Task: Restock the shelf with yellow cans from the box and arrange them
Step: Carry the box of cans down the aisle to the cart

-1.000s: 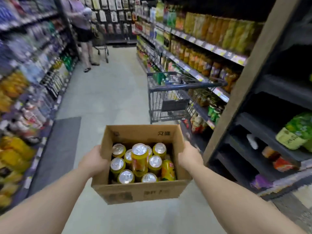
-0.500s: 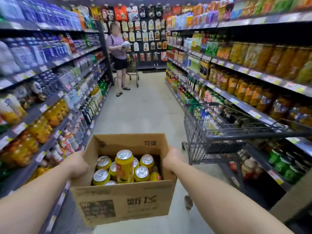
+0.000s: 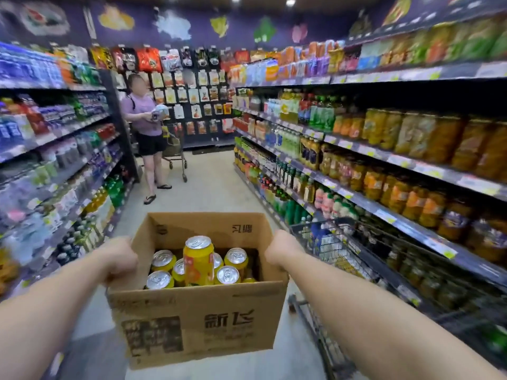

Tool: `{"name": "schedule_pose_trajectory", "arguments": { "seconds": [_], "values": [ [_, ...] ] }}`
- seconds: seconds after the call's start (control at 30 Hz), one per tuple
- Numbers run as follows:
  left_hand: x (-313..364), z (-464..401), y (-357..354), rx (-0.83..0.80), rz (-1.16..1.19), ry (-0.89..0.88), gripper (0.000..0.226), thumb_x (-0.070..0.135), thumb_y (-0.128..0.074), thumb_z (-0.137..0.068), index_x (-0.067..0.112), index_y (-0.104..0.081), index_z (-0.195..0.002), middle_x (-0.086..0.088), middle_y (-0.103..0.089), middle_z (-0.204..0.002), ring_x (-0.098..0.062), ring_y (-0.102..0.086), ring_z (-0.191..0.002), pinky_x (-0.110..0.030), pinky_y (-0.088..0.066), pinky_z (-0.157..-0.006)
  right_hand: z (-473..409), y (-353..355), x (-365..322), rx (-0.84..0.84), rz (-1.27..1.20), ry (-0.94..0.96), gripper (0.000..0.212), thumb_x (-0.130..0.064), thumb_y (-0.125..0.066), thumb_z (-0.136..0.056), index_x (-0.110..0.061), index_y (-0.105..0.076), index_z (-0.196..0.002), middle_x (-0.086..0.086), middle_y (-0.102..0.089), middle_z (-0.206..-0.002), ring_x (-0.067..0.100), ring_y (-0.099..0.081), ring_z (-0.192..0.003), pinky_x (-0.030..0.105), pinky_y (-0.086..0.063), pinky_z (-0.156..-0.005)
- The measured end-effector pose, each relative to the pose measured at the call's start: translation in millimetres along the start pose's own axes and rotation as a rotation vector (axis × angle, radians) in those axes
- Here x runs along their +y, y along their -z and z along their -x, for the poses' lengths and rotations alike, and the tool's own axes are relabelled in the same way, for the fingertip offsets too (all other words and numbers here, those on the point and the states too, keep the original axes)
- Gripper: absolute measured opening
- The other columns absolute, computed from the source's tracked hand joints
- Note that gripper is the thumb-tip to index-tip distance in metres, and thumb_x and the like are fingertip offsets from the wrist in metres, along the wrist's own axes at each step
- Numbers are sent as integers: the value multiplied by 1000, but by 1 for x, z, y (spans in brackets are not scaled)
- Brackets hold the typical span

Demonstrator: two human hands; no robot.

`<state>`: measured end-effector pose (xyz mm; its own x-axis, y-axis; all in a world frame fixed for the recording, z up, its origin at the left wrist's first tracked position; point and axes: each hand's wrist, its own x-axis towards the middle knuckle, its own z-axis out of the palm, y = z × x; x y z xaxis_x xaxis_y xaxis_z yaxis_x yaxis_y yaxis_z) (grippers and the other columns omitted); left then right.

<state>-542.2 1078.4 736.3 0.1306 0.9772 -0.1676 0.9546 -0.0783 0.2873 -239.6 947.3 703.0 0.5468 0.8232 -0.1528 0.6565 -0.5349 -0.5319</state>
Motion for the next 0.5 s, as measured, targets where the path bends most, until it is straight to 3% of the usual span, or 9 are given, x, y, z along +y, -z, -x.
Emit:
{"name": "schedule_pose_trajectory", "arguments": {
  "seconds": [0.13, 0.27, 0.37, 0.5],
  "values": [
    [100, -102, 17, -2, 31, -186, 16, 2, -61, -79, 8, -57, -92, -15, -60, -82, -31, -62, -73, -44, -57, -65, -77, 41, 11, 85, -59, -146, 11, -11, -57, -85, -13, -55, -95, 7, -59, -91, 28, -57, -80, 30, -40, -53],
    [223, -171, 21, -90, 18, -385, 16, -1, -59, -80, 5, -55, -94, -17, -60, -83, -32, -62, -69, -42, -55, -54, -127, 100, 44, 197, -96, -343, 16, -8, -55, -86, -13, -55, -101, 7, -59, -88, 24, -57, -70, 29, -38, -48],
    [319, -210, 6, -172, 40, -503, 19, 2, -59, -81, 5, -56, -100, -18, -63, -88, -33, -66, -72, -45, -59, -59, -158, 146, 82, 300, -39, -461, 16, -9, -55, -89, -11, -55, -105, 5, -55, -83, 19, -53, -63, 28, -35, -44],
    [429, -239, -28, -239, 34, -662, 13, 6, -61, -83, 13, -51, -88, -13, -58, -88, -30, -64, -72, -45, -59, -59, -196, 196, 137, 456, 21, -613, 19, -10, -58, -87, -9, -55, -106, 5, -54, -84, 24, -55, -73, 28, -34, -45]
  ]
}}
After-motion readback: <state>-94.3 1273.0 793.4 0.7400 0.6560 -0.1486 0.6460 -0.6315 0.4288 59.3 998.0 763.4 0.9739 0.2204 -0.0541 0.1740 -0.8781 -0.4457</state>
